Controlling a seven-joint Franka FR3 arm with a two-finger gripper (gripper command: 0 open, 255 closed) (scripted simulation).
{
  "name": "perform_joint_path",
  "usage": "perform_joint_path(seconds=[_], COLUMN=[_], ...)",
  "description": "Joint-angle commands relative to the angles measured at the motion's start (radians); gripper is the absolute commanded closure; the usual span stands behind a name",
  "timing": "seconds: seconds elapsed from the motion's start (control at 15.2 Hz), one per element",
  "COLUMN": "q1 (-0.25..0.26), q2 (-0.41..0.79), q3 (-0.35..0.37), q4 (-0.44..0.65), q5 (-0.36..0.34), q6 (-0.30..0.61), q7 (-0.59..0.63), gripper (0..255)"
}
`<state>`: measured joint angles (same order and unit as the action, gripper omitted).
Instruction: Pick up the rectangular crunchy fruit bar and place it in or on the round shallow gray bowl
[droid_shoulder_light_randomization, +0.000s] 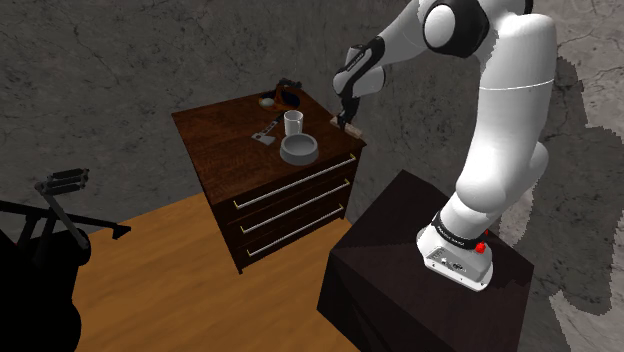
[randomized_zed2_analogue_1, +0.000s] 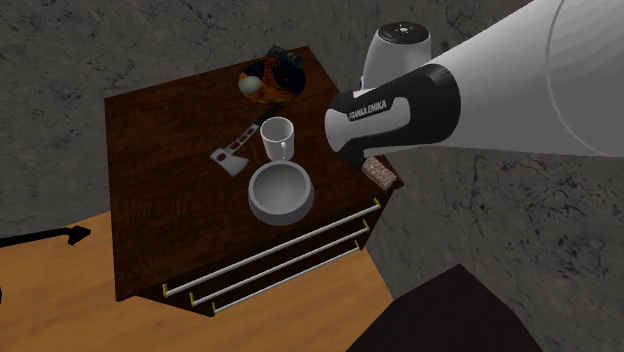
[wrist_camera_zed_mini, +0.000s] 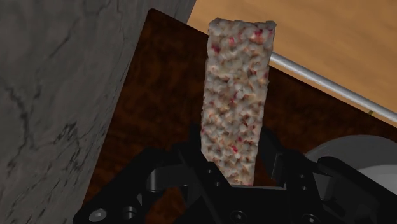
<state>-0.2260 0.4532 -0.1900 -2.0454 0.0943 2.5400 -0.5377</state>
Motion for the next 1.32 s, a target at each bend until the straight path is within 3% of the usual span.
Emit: perform_joint_path(seconds=[0.0,0.26,0.79,1.25], q1=[0.003,0.008,0.141,0.245], q2=[-0.022,-0.059,-0.016,0.060], q3=[-0.004,-0.011,0.023,0.052], q4=[-0.001,0.001,0.085,0.223], q5=[-0.006,-0.017,-0.043,-0.059], q6=[-0.020,-0.060,-0.104,-0.169], q7=[0.003,0.009,0.198,0.346], gripper=[255,255,255,255])
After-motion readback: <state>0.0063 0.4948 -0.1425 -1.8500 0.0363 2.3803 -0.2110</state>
